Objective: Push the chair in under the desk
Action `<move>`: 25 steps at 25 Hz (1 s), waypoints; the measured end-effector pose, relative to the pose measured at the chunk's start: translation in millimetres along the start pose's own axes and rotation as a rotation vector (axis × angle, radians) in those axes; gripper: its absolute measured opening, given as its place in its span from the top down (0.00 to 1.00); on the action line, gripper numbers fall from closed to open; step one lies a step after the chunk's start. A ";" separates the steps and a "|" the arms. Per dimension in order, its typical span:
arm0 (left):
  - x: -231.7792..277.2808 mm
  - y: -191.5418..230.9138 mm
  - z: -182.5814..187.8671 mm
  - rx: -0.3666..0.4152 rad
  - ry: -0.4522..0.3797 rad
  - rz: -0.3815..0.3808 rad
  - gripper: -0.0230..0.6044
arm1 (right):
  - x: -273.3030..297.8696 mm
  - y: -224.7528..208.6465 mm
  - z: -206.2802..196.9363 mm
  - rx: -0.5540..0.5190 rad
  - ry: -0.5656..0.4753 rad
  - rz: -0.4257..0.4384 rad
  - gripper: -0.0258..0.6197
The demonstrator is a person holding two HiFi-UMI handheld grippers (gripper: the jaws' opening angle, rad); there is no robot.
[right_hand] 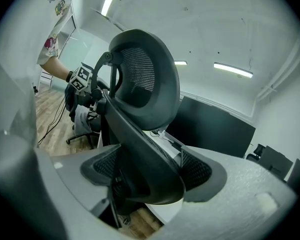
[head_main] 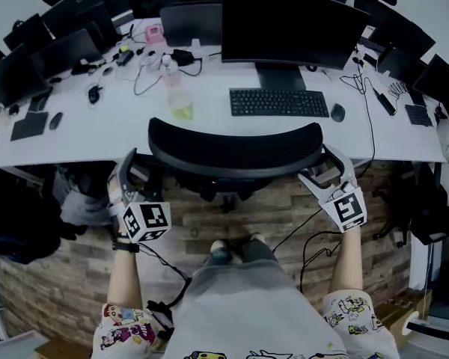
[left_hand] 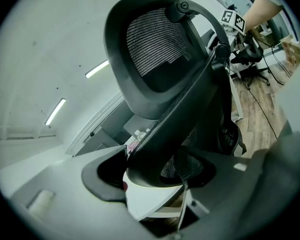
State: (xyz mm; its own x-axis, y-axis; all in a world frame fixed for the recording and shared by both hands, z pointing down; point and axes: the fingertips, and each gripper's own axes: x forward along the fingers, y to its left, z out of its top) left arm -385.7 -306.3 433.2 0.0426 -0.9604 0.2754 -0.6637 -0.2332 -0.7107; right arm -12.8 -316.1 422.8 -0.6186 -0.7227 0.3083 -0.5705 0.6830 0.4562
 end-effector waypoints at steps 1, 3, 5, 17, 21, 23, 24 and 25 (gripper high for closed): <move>0.0 0.1 0.1 -0.005 -0.007 -0.004 0.49 | 0.5 0.1 -0.1 0.006 0.004 -0.006 0.39; -0.8 0.3 0.2 -0.006 -0.023 -0.013 0.48 | 0.5 0.5 0.3 0.012 0.018 -0.018 0.38; -1.5 -0.2 0.4 0.005 -0.039 -0.026 0.48 | -1.0 0.5 1.3 0.016 0.031 -0.033 0.38; -25.4 -4.2 3.5 0.013 -0.075 -0.079 0.44 | -30.4 30.8 21.0 0.022 0.016 -0.082 0.38; -40.8 -14.1 6.9 -0.048 -0.100 -0.102 0.45 | -40.1 47.3 32.3 0.048 -0.021 -0.105 0.38; -50.5 -20.6 8.9 -0.093 -0.113 -0.122 0.45 | -44.5 56.9 39.7 0.055 -0.038 -0.110 0.38; -55.7 -24.2 10.1 -0.119 -0.120 -0.135 0.45 | -46.7 62.1 44.1 0.058 -0.050 -0.110 0.38; -60.7 -28.0 12.4 -0.148 -0.129 -0.149 0.46 | -49.3 67.4 48.1 0.067 -0.064 -0.109 0.40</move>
State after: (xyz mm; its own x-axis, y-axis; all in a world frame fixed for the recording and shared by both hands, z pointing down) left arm -360.5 -243.4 428.4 0.2370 -0.9309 0.2779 -0.7447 -0.3578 -0.5634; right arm -46.7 -229.4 398.2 -0.5832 -0.7859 0.2055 -0.6694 0.6083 0.4265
